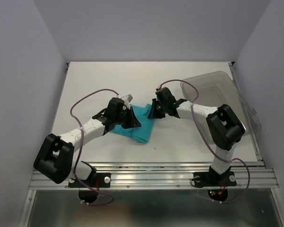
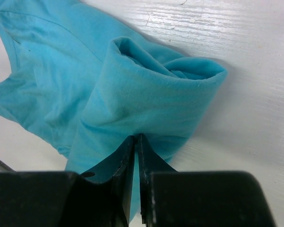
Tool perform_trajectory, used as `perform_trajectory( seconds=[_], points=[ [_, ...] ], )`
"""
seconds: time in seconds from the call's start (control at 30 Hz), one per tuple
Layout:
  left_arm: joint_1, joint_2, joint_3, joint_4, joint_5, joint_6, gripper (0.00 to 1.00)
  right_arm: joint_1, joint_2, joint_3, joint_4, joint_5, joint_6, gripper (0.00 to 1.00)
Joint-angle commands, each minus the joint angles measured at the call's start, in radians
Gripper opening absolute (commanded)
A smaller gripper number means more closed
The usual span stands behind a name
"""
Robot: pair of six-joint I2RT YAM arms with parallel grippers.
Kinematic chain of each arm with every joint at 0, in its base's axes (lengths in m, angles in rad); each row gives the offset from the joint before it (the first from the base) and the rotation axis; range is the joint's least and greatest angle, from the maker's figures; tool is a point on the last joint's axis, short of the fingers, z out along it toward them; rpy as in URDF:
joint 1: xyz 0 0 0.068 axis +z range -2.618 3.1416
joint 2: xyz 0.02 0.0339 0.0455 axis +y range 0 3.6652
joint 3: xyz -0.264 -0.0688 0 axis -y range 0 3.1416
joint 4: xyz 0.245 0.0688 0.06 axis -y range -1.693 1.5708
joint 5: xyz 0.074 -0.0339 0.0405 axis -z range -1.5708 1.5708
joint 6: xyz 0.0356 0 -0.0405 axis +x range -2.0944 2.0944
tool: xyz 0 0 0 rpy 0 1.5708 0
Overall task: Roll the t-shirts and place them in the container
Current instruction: Roll the T-shirt to the center of the board.
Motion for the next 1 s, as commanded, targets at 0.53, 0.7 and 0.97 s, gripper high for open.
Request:
perform_trajectory(
  seconds=[0.53, 0.7, 0.97],
  points=[
    [0.002, 0.117, -0.112, 0.081, -0.079, -0.005, 0.0, -0.003, 0.205, 0.27, -0.083, 0.072, -0.085, 0.14],
    [0.0, 0.059, -0.066, 0.015, -0.088, 0.022, 0.0, -0.003, 0.248, 0.281, -0.089, 0.083, -0.091, 0.14],
    [-0.067, -0.084, 0.075, -0.25, -0.342, 0.071, 0.09, -0.012, 0.089, 0.264, -0.125, 0.141, -0.111, 0.16]
  ],
)
